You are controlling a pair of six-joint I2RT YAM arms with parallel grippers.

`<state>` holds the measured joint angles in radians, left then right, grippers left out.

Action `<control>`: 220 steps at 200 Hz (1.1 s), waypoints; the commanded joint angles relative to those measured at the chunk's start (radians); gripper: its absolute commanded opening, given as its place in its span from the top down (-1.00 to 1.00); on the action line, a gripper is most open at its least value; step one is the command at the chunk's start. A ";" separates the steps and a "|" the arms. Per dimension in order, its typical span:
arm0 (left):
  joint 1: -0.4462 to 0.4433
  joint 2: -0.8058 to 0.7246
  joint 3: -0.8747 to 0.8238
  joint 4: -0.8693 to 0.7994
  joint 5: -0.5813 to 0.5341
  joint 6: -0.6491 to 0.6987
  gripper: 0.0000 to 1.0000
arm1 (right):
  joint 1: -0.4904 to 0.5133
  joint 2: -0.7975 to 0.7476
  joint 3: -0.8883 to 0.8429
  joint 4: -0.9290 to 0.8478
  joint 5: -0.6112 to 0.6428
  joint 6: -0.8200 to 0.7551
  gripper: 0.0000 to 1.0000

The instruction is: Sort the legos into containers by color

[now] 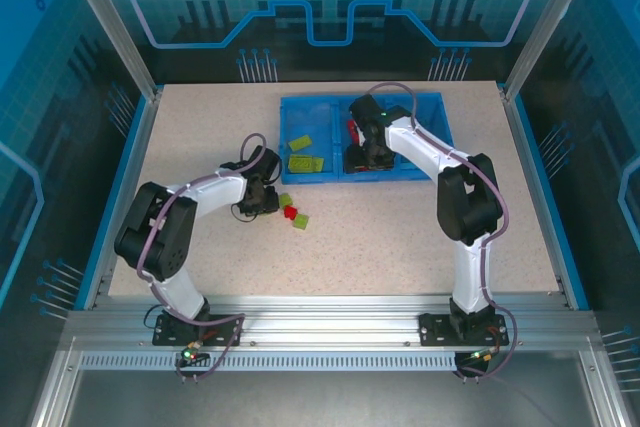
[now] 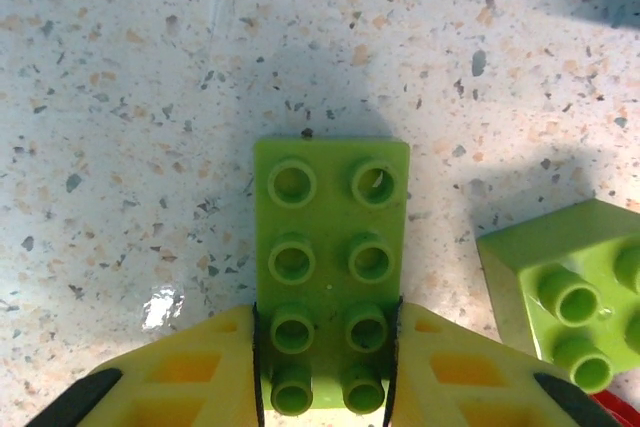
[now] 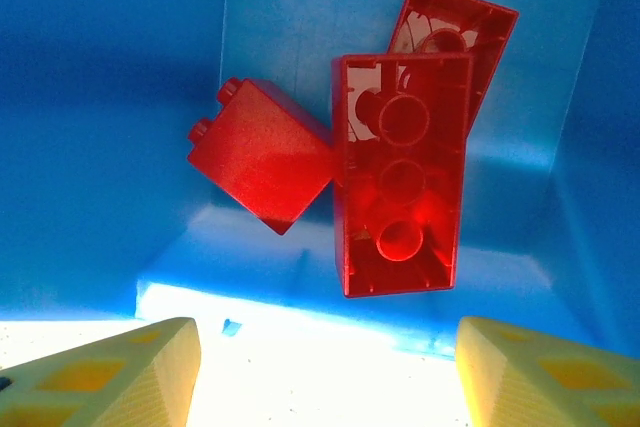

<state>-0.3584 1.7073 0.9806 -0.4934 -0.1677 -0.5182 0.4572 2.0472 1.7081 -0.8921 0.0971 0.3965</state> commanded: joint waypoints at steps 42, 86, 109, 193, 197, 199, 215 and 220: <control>-0.004 -0.178 0.130 -0.074 -0.008 0.009 0.44 | 0.021 -0.130 -0.123 0.087 -0.008 0.018 -0.39; -0.018 -0.086 0.327 -0.033 0.077 0.072 0.42 | 0.057 -0.182 -0.202 0.127 -0.005 0.018 -0.38; -0.035 0.008 0.435 -0.019 0.111 0.113 0.42 | 0.074 -0.205 -0.240 0.147 -0.003 0.018 -0.38; -0.036 0.261 0.673 -0.067 0.196 0.059 -0.28 | 0.205 -0.305 -0.395 0.274 -0.068 -0.077 -0.40; -0.037 0.256 0.670 -0.065 0.195 0.056 -0.40 | 0.216 -0.304 -0.394 0.282 -0.069 -0.086 -0.41; -0.037 0.254 0.666 -0.064 0.194 0.055 -0.44 | 0.223 -0.302 -0.393 0.285 -0.069 -0.089 -0.41; -0.036 0.216 0.635 -0.053 0.177 0.052 -0.76 | 0.269 -0.283 -0.375 0.306 -0.069 -0.124 -0.42; -0.037 0.200 0.623 -0.049 0.171 0.052 -0.96 | 0.284 -0.272 -0.363 0.308 -0.071 -0.137 -0.42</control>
<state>-0.3977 1.9697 1.6157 -0.5259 0.0109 -0.4564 0.6815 1.7748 1.3273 -0.6376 0.0517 0.3325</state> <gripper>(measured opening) 0.850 0.707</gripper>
